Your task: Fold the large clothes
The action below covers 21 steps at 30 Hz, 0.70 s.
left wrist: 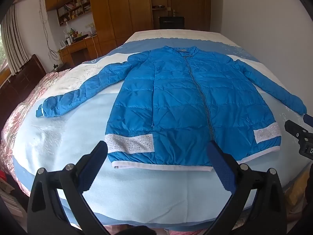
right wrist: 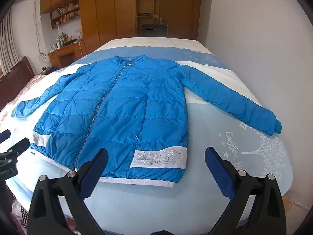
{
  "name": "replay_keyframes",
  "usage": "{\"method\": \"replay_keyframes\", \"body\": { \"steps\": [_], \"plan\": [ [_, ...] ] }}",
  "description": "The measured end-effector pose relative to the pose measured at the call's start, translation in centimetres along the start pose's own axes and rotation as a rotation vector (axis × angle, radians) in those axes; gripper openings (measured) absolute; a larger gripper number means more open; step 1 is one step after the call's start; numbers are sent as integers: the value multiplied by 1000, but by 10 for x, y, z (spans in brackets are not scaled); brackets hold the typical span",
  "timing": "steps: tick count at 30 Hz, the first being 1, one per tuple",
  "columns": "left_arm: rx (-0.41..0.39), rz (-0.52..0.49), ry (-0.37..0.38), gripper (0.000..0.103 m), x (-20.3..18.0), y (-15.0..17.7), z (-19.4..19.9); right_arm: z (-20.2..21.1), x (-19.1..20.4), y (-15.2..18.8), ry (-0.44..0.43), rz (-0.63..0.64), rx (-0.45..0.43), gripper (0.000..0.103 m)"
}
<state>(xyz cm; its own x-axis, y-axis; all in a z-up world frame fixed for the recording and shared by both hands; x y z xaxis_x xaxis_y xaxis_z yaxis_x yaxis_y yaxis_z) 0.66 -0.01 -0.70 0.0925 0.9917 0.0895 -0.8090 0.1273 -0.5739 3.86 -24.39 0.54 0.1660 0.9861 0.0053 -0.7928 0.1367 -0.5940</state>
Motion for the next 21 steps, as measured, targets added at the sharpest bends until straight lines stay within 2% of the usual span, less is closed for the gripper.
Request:
{"method": "replay_keyframes", "body": {
  "steps": [21],
  "plan": [
    [-1, 8, 3, 100, 0, 0, 3, -1, 0, 0, -3, -3, -4, 99]
  ]
}}
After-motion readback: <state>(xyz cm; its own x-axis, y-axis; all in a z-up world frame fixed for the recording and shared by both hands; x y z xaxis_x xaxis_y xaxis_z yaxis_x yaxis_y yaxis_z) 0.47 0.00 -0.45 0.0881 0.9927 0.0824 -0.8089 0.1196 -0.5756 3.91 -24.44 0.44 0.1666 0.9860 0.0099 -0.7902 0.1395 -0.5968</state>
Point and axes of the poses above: each gripper's, at about its wrist camera, not at the fingertips, and z roughly against the way its jaws point, x to its left, y to its underside, the point moved 1 cm from there along -z, roughly the way its jaws point, and after that the axes turned 8 degrees about x, right-handed, at the moved point
